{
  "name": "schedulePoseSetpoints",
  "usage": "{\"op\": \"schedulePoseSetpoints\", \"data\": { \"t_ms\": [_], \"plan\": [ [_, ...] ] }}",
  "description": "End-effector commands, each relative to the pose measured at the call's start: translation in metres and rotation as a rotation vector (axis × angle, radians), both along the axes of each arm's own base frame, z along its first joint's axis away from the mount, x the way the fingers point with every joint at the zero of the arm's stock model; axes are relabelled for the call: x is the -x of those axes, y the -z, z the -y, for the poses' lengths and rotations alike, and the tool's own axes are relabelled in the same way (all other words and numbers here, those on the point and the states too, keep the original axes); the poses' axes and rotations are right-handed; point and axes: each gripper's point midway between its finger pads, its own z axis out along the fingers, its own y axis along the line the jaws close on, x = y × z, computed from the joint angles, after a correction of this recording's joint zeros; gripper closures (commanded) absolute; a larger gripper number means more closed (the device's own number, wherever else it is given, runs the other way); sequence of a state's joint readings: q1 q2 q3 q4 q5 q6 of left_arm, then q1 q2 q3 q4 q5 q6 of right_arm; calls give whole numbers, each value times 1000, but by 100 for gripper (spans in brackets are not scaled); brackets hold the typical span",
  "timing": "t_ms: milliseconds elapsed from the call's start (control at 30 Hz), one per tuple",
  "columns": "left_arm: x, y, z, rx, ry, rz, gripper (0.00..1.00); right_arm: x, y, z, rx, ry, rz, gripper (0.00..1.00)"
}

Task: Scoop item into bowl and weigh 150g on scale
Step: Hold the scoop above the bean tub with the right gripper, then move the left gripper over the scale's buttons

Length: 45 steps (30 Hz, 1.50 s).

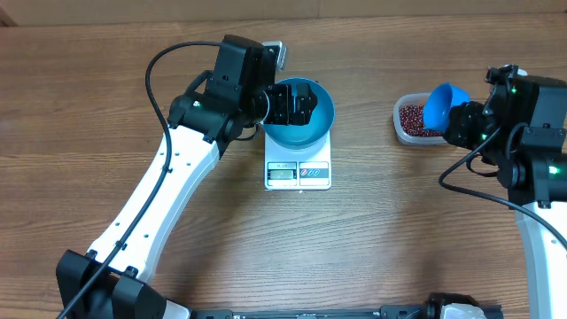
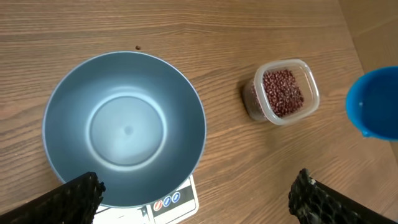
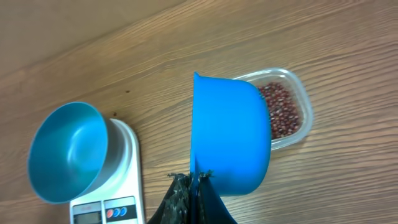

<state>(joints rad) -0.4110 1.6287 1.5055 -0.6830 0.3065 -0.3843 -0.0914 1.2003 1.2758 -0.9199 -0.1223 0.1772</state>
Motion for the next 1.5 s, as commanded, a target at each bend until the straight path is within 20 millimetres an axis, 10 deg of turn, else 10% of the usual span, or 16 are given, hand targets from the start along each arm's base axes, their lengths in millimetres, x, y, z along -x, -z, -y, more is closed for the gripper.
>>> {"op": "schedulePoseSetpoints", "data": {
  "t_ms": [0,467,767,1033,1467],
  "plan": [
    [-6,-9,-6,-38,-21,48,0,-3,-17,8,50,9,54,96],
    [-1,14,-13,-106,-17,-15,2,-3,-13,5,37,-3,43,96],
    [22,26,-6,-135,25,-94,35,-3,-13,5,36,-3,43,96],
    [55,50,23,-242,60,-157,96,-3,-13,5,37,-3,43,96],
    [72,128,40,-434,78,-287,95,-1,-11,5,36,-3,33,96]
  ]
}}
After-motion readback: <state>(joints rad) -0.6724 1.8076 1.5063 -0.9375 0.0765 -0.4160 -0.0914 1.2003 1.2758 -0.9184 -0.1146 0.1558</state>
